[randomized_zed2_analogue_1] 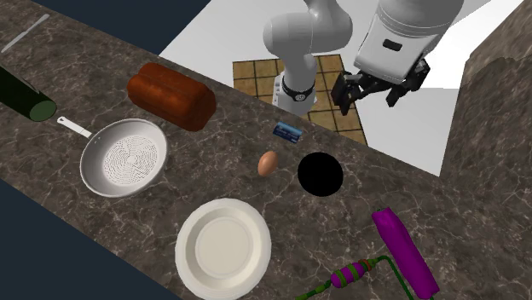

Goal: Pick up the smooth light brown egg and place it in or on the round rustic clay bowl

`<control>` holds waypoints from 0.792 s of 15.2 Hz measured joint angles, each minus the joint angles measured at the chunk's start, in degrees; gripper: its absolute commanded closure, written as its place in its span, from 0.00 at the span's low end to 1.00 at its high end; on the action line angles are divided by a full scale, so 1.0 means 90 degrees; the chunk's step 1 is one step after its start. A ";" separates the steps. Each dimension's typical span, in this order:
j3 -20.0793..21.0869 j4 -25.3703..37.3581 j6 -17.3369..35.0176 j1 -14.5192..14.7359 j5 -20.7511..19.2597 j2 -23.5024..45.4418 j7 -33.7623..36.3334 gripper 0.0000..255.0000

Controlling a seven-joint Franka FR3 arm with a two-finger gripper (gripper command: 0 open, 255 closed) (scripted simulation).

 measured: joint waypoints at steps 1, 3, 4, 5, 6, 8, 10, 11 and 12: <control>0.0000 0.0000 0.0000 0.0000 0.0000 0.0000 0.0000 0.00; -0.0120 -0.0160 0.0140 -0.0043 -0.0072 0.0034 -0.0163 0.00; -0.0205 -0.0296 0.0230 -0.0075 -0.0123 0.0026 -0.0276 0.00; -0.0293 -0.0437 0.0360 -0.0109 -0.0176 0.0056 -0.0398 0.00; -0.0395 -0.0515 0.0421 -0.0149 -0.0240 0.0081 -0.0527 0.00; -0.0572 -0.0822 0.0688 -0.0221 -0.0351 0.0122 -0.0769 0.00; -0.0802 -0.1056 0.0977 -0.0322 -0.0498 0.0259 -0.1063 0.00; -0.0884 -0.1088 0.1066 -0.0355 -0.0548 0.0352 -0.1171 0.00; -0.1007 -0.1167 0.1183 -0.0415 -0.0629 0.0430 -0.1322 0.00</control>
